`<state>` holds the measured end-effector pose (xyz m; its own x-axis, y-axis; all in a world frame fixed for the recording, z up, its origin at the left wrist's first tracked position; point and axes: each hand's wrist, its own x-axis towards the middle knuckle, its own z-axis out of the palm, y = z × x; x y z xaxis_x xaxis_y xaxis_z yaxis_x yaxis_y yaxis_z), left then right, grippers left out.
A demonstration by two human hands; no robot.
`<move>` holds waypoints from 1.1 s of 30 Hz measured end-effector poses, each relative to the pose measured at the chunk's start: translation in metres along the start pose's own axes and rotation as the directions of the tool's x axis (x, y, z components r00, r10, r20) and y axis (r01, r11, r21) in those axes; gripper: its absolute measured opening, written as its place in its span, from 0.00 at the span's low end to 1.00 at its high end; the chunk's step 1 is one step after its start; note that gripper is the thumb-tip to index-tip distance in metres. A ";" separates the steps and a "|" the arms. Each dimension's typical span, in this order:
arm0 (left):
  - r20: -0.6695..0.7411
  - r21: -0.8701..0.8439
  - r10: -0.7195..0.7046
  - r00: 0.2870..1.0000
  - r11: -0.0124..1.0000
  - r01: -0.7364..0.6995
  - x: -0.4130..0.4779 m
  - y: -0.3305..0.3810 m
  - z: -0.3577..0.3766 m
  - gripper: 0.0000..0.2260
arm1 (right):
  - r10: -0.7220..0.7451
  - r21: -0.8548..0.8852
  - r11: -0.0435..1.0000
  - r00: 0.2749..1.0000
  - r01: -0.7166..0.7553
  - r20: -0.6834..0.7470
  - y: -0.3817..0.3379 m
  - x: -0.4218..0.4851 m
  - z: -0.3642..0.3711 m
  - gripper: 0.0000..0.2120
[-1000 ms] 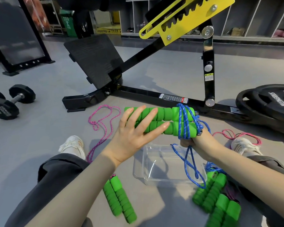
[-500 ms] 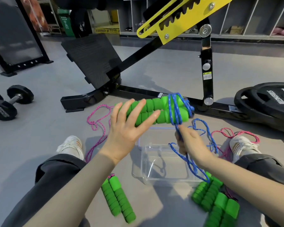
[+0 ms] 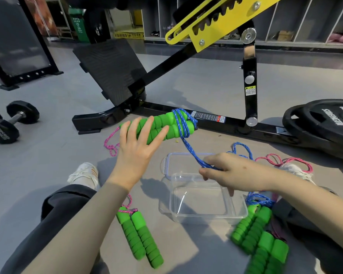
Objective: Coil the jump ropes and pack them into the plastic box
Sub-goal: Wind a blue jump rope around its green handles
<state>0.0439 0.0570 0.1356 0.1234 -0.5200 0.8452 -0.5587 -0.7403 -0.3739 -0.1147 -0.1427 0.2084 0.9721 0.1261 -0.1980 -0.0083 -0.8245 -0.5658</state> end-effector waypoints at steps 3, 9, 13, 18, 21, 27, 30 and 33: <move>0.035 0.005 0.002 0.999 1.000 -0.002 -0.003 -0.002 0.001 0.25 | -0.046 0.005 0.999 0.999 0.046 0.017 -0.003 -0.005 -0.021 0.15; -0.004 0.006 0.061 0.998 0.998 -0.061 0.000 0.008 0.000 0.24 | -0.146 0.065 0.988 0.987 0.142 0.063 -0.006 -0.019 -0.050 0.18; 0.004 0.004 0.068 0.998 0.998 -0.068 -0.002 0.007 0.002 0.24 | -0.189 0.149 0.974 0.975 0.170 0.118 -0.011 -0.031 -0.066 0.13; 0.006 -0.031 0.123 0.992 0.992 -0.123 -0.002 0.014 -0.001 0.23 | -0.313 0.169 0.920 0.923 0.353 -0.222 -0.013 -0.034 -0.073 0.16; -0.025 -0.073 0.178 0.984 0.981 -0.179 -0.002 0.020 -0.003 0.20 | -0.291 0.215 0.898 0.883 0.385 -0.367 -0.009 -0.029 -0.073 0.16; -0.097 -0.147 0.292 0.952 0.941 -0.304 0.010 0.034 -0.015 0.17 | -0.278 0.251 0.869 0.841 0.426 -0.464 -0.005 -0.022 -0.069 0.13; -0.129 -0.167 0.301 0.945 0.933 -0.320 0.018 0.043 -0.025 0.15 | -0.265 0.263 0.856 0.815 0.445 -0.515 -0.003 -0.017 -0.073 0.13; -0.170 -0.171 0.299 0.939 0.930 -0.327 0.022 0.048 -0.031 0.13 | -0.223 0.278 0.854 0.793 0.439 -0.567 0.005 -0.013 -0.076 0.13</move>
<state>-0.0060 0.0237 0.1479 -0.1900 -0.6372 0.7469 -0.7002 -0.4453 -0.5580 -0.1091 -0.1905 0.2687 0.9058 -0.0291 0.4228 0.3543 -0.4954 -0.7931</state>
